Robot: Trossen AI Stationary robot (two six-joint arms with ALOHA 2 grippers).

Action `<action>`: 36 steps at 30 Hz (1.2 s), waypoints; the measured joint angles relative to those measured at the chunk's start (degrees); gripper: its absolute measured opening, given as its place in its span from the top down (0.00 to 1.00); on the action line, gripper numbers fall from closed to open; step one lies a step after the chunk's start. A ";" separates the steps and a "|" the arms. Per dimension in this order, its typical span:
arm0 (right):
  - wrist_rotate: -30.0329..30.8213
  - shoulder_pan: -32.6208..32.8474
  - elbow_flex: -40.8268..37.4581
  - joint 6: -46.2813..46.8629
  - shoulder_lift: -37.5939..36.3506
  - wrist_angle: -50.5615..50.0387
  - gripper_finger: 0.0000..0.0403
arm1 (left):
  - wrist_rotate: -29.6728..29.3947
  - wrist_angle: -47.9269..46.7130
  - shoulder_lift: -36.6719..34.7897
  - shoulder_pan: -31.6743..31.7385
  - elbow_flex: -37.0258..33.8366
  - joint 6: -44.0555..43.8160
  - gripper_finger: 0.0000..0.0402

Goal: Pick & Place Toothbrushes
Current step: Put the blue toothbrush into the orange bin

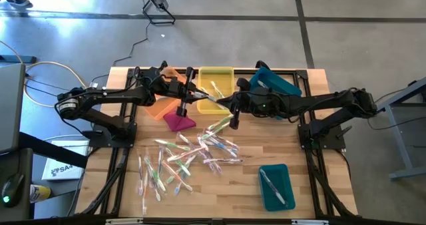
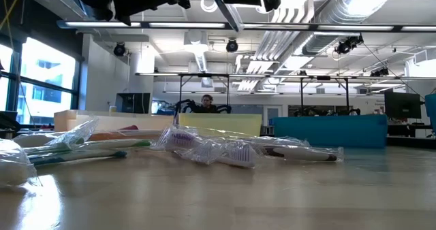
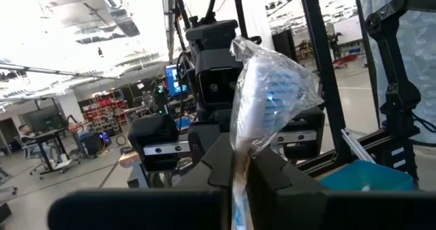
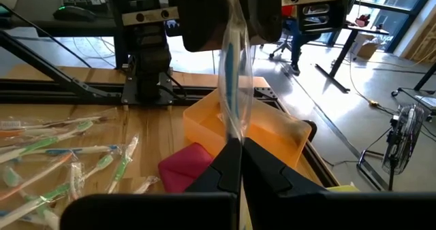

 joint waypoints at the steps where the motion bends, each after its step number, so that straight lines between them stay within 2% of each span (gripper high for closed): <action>1: 0.14 0.00 0.00 0.06 0.00 0.06 0.99 | 0.02 0.00 0.00 -0.01 0.00 0.00 0.98; 5: 1.43 0.02 0.00 0.96 0.00 0.22 0.98 | 0.64 -0.05 0.00 0.00 -0.01 0.00 0.98; 8: 1.77 0.00 0.00 1.00 -0.04 0.24 0.94 | 0.85 -0.07 0.00 0.00 -0.02 0.00 0.98; 17: 1.74 0.00 -0.02 1.44 -2.40 -4.01 0.67 | 0.91 -1.51 0.00 0.36 -0.02 1.34 0.98; 21: 1.75 0.00 -0.02 2.71 -5.27 -9.04 0.58 | 3.71 -3.87 -0.36 3.32 -0.02 0.68 0.98; 31: 1.57 0.00 0.00 15.13 -9.05 -31.67 0.55 | 5.60 -21.97 -4.83 14.60 -0.12 1.07 0.98; 36: 1.70 0.00 0.00 17.88 -9.05 -37.60 0.55 | 5.64 -29.37 -7.33 21.04 -0.09 1.71 0.98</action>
